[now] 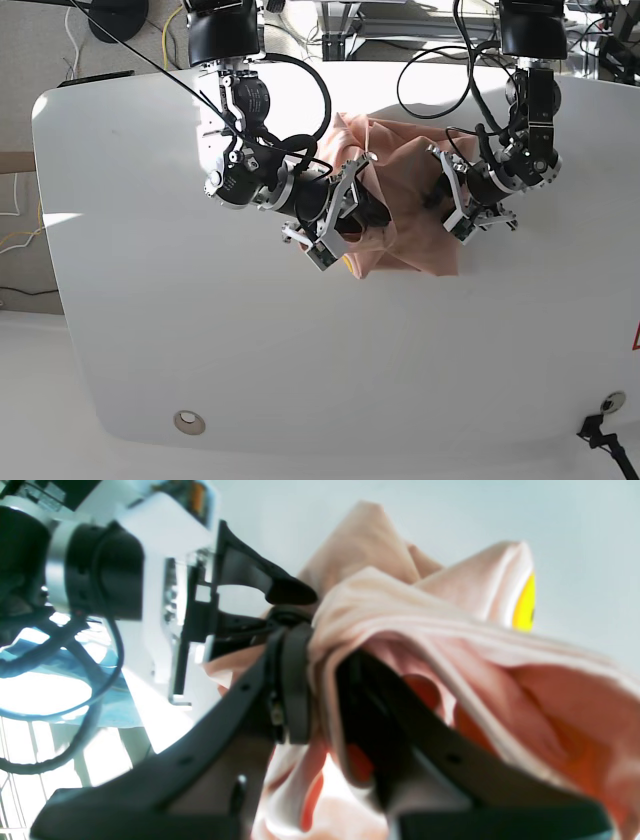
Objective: Fold the T-shirt properly
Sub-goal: 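Fold the held end over toward the left gripper with the right gripper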
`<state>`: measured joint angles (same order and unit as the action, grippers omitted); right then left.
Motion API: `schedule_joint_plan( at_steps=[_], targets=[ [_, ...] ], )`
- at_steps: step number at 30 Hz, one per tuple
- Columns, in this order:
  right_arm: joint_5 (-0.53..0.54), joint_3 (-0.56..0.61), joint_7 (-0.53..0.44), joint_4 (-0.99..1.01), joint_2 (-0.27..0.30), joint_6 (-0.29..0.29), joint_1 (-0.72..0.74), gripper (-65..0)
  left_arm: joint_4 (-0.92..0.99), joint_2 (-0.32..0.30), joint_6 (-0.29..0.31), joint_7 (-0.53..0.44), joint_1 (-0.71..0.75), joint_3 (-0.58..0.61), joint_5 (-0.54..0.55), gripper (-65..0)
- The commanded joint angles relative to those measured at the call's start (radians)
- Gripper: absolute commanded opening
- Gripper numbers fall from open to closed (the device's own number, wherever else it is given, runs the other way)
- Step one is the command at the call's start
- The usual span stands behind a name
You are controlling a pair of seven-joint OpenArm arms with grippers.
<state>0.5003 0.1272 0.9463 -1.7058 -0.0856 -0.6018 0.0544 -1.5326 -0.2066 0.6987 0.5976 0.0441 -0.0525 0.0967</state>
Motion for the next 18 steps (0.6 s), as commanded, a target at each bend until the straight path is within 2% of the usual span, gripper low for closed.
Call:
schedule_joint_plan(
  at_steps=[1,2,4,10,16,18],
  targets=[
    [0.022,0.001,-0.026,-0.017,-0.009,-0.005,0.02,-55.6,-0.022,-0.012,-0.001,-0.02,-0.014,-0.016,0.011,-28.7],
    [0.022,0.001,-0.026,-0.017,-0.009,-0.005,0.02,-55.6,-0.026,-0.011,-0.001,-0.02,-0.014,-0.025,0.011,-24.6],
    [0.022,0.002,-0.026,-0.017,-0.009,-0.005,0.022,-55.4,-0.05,-0.009,-0.001,-0.02,-0.014,-0.056,0.011,-22.2],
    [0.022,0.056,-0.026,-0.015,-0.013,-0.005,0.071,-55.4,-0.092,-0.006,-0.001,-0.02,-0.029,-0.188,0.011,-22.3],
    [0.022,0.122,-0.026,-0.013,-0.024,-0.005,0.112,-55.3,-0.115,-0.006,-0.001,-0.02,-0.028,-0.232,0.01,-22.3],
    [0.022,0.16,-0.026,-0.013,-0.021,-0.005,0.126,-52.9,-0.121,-0.006,-0.001,-0.02,-0.02,-0.254,0.01,-22.3]
  ],
)
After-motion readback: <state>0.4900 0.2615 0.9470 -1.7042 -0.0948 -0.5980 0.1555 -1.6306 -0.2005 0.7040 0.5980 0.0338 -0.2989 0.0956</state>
